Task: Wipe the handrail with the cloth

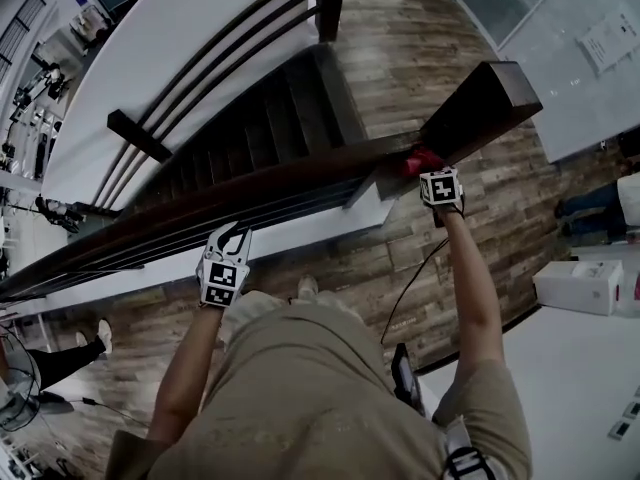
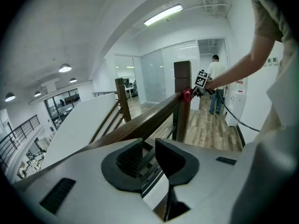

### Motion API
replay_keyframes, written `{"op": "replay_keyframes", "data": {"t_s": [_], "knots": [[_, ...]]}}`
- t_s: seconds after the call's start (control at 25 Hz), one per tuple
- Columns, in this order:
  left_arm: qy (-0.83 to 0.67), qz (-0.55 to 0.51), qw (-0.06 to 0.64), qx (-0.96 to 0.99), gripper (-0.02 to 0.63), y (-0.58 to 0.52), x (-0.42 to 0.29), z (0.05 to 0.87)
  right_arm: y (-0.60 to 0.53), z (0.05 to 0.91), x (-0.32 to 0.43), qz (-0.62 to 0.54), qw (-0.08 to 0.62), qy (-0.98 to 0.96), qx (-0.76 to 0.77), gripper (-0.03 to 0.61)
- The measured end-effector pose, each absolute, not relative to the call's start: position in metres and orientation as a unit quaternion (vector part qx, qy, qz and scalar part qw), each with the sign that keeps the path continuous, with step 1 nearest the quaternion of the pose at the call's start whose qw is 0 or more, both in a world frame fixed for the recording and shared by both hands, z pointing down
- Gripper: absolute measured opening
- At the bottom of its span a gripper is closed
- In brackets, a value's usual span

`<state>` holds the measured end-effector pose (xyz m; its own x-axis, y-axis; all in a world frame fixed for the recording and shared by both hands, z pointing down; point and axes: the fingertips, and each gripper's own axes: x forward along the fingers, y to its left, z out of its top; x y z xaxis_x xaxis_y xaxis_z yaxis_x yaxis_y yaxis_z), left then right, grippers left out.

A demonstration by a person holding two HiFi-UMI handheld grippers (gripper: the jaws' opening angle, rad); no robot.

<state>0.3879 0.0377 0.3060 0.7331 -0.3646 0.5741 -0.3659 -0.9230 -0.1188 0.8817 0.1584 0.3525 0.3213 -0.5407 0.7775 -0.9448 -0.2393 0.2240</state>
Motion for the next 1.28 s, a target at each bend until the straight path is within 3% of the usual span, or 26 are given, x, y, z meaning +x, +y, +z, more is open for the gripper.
{"op": "replay_keyframes", "data": {"t_s": [0.24, 0.48, 0.72, 1.28], "knots": [[-0.198, 0.327, 0.006, 0.924, 0.076, 0.046, 0.368, 0.315, 0.156, 0.407, 0.842, 0.348, 0.227, -0.552, 0.723, 0.118], [-0.208, 0.343, 0.010, 0.916, 0.075, 0.049, 0.359, 0.319, 0.098, 0.418, 0.772, 0.351, 0.177, -0.620, 0.679, 0.115], [-0.223, 0.345, 0.017, 0.911, 0.076, 0.046, 0.338, 0.320, 0.078, 0.435, 0.752, 0.366, 0.072, -0.594, 0.713, 0.109], [-0.249, 0.358, 0.038, 0.899, 0.075, 0.011, 0.257, 0.335, 0.019, 0.462, 0.659, 0.303, 0.092, -0.630, 0.709, 0.106]]}}
